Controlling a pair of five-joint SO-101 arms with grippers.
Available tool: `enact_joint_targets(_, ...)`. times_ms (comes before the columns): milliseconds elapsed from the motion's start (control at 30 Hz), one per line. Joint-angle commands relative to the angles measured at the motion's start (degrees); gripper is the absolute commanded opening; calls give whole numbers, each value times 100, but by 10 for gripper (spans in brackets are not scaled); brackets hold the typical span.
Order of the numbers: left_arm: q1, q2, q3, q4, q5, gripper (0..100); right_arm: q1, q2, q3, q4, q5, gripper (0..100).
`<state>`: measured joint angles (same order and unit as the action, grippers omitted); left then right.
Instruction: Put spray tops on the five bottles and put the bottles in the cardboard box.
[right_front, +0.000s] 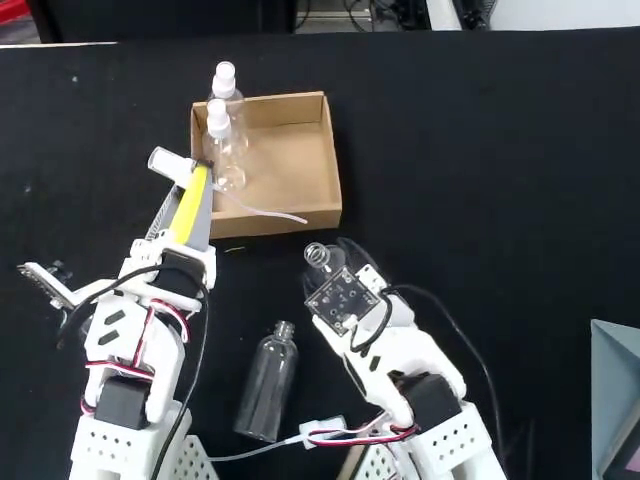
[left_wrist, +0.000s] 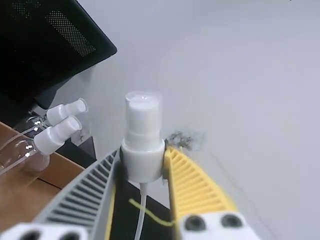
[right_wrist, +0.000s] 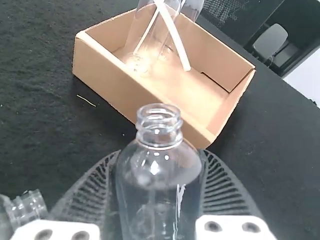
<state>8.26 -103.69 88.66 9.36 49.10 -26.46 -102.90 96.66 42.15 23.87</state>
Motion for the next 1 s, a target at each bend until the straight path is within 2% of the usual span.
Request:
enact_joint_targets(0, 57, -97, -242, -97, -62, 29, 158, -585, -31, -167, 62, 116)
enact_joint_targets(300, 66, -97, -1033, 1196, -44, 29, 167, -576, -31, -149, 62, 116)
enact_joint_targets(467, 75, -97, -1086, 1240, -35, 29, 167, -576, -31, -141, 62, 116)
enact_joint_targets(733, 585, -97, -927, 1248, -62, 29, 167, -567, -31, -141, 70, 116)
enact_joint_targets(967, 585, -97, -910, 1292, -62, 29, 176, -567, -31, -141, 62, 114)
